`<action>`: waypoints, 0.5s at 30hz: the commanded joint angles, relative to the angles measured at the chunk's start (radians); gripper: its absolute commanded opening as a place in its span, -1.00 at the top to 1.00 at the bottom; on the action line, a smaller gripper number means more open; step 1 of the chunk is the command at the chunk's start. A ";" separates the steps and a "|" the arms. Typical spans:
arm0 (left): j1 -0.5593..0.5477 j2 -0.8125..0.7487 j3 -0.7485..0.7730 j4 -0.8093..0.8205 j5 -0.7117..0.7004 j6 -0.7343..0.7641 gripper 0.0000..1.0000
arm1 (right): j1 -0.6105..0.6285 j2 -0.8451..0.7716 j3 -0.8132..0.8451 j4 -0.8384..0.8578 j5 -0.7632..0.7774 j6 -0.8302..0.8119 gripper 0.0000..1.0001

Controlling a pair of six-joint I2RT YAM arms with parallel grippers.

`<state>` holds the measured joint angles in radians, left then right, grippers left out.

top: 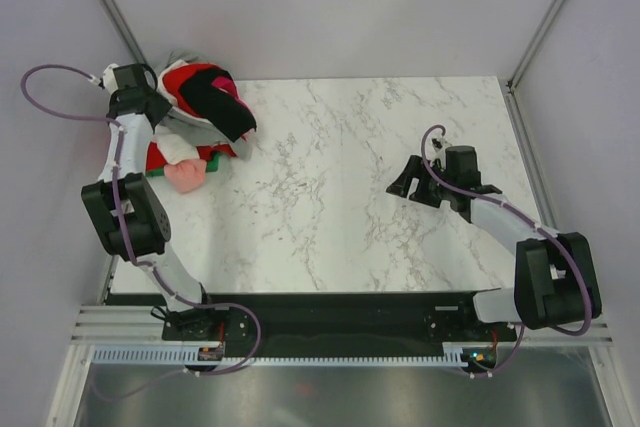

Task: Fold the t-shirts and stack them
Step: Grab the tshirt from the pile

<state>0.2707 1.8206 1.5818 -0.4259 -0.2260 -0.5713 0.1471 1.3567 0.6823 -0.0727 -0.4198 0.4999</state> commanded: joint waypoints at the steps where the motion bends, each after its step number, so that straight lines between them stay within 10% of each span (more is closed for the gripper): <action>1: -0.007 -0.037 0.049 -0.005 -0.015 -0.007 -0.11 | 0.009 0.013 0.002 0.044 0.007 -0.011 -0.72; 15: -0.019 0.066 -0.042 0.096 0.054 -0.022 -0.09 | 0.019 0.038 -0.012 0.053 0.019 -0.021 -0.71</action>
<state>0.2630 1.8618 1.5555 -0.3977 -0.1963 -0.5724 0.1566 1.3827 0.6807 -0.0593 -0.4099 0.4992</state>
